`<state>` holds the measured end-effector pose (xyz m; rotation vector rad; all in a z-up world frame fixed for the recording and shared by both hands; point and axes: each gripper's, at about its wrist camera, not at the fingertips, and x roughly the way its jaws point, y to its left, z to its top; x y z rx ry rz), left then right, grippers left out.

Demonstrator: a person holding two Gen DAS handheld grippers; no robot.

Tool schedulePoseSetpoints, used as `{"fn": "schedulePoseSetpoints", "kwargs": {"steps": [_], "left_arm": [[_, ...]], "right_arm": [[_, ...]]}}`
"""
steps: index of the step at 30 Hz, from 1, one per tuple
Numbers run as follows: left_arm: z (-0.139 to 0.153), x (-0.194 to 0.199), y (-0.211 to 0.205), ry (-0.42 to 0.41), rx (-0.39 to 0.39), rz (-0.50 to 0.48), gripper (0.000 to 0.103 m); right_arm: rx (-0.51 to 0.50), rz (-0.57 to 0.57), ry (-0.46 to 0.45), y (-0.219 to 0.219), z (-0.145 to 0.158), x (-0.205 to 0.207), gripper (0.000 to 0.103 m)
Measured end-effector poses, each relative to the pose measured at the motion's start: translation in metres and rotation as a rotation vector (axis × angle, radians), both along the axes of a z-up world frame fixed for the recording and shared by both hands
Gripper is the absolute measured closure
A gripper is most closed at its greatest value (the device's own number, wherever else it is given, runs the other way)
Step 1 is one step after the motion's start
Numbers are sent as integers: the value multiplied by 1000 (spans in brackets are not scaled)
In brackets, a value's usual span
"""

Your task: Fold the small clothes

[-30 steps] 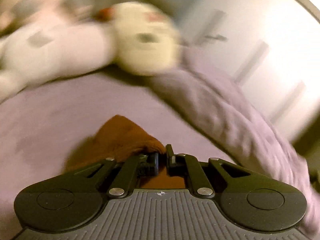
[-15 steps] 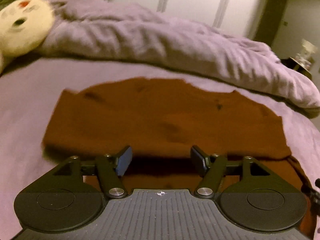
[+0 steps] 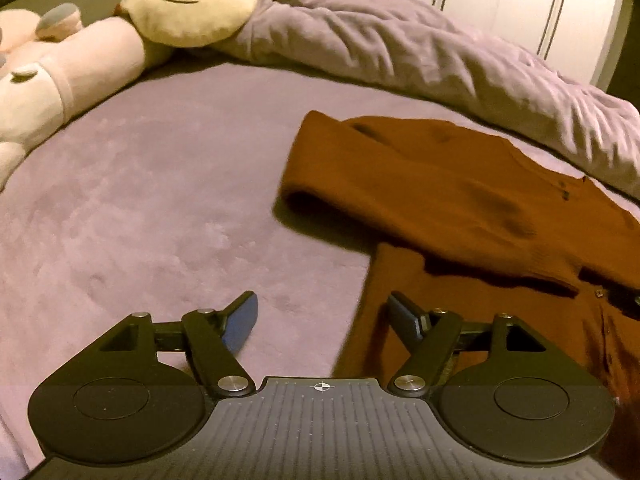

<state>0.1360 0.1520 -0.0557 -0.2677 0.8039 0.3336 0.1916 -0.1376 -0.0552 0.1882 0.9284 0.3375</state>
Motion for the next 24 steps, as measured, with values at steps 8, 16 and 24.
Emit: {"fn": "schedulePoseSetpoints", "kwargs": {"steps": [8, 16, 24], "left_arm": [[-11, 11, -13, 13, 26, -35, 22], [-14, 14, -21, 25, 60, -53, 22], [-9, 22, -29, 19, 93, -44, 22]], "right_arm": [[157, -1, 134, 23, -31, 35, 57], [138, 56, 102, 37, -29, 49, 99], [28, 14, -145, 5, 22, 48, 101]]}}
